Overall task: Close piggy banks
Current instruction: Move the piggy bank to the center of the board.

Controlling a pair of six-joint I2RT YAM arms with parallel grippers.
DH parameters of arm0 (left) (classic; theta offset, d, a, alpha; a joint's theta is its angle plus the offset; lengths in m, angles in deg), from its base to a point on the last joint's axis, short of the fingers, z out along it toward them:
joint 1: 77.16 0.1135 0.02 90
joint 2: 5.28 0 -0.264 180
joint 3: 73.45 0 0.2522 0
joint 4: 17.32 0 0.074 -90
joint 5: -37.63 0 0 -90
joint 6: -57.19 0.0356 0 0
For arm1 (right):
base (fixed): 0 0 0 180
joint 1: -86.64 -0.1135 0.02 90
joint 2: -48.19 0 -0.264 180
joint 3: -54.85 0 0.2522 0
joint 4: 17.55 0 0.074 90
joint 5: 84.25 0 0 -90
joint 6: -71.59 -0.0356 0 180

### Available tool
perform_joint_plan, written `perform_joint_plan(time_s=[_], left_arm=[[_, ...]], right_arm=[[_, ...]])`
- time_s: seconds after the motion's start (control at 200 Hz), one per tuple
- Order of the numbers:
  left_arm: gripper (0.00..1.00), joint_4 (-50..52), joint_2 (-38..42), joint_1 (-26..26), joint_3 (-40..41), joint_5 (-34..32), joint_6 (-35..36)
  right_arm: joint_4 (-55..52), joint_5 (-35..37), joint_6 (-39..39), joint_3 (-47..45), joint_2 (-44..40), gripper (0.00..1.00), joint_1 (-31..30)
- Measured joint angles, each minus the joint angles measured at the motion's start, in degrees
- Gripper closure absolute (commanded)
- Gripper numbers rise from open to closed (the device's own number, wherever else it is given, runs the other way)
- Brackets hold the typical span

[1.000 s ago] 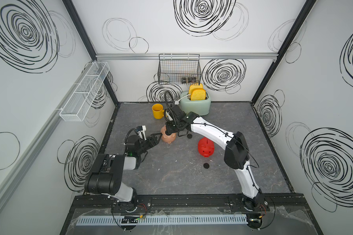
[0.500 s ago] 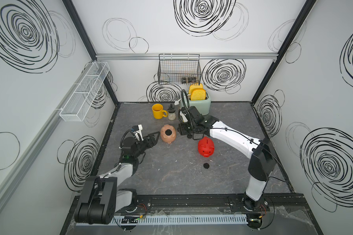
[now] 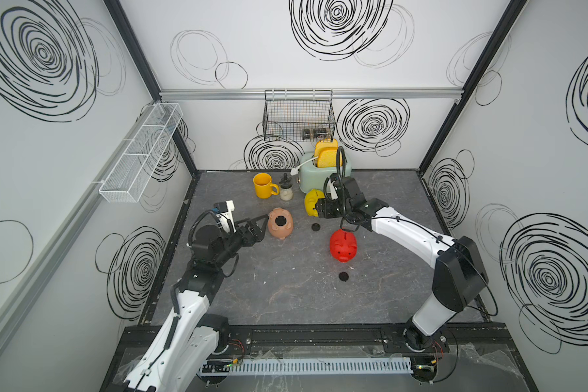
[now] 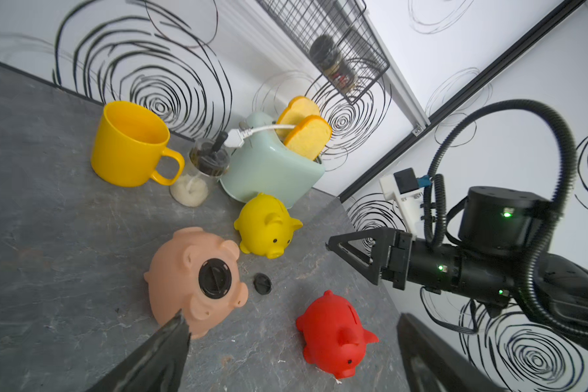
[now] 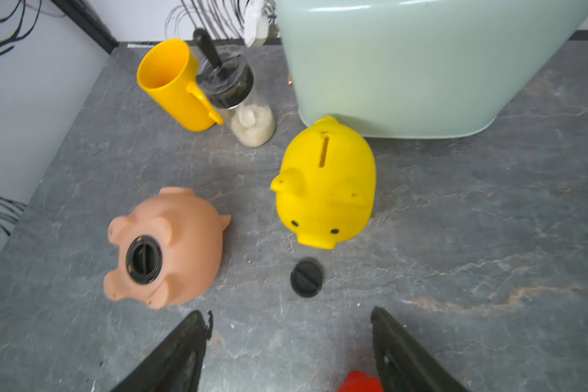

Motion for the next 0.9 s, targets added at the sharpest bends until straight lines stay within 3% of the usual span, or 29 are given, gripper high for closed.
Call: perform_joint_plan(time_s=[0.325, 0.555, 0.901], left_arm=[[0.04, 21.1, 8.5, 0.0, -5.6, -6.2, 11.1], [0.04, 22.6, 15.8, 2.7, -4.4, -7.6, 12.1], [0.04, 22.7, 17.5, 3.8, -3.8, -7.4, 12.2]], right_arm=[[4.7, -1.4, -0.4, 10.7, 14.7, 0.20, 3.7], [4.9, -0.7, -0.3, 19.2, 23.2, 0.20, 4.5], [5.1, 0.0, -0.3, 22.1, 27.9, 0.25, 4.6]])
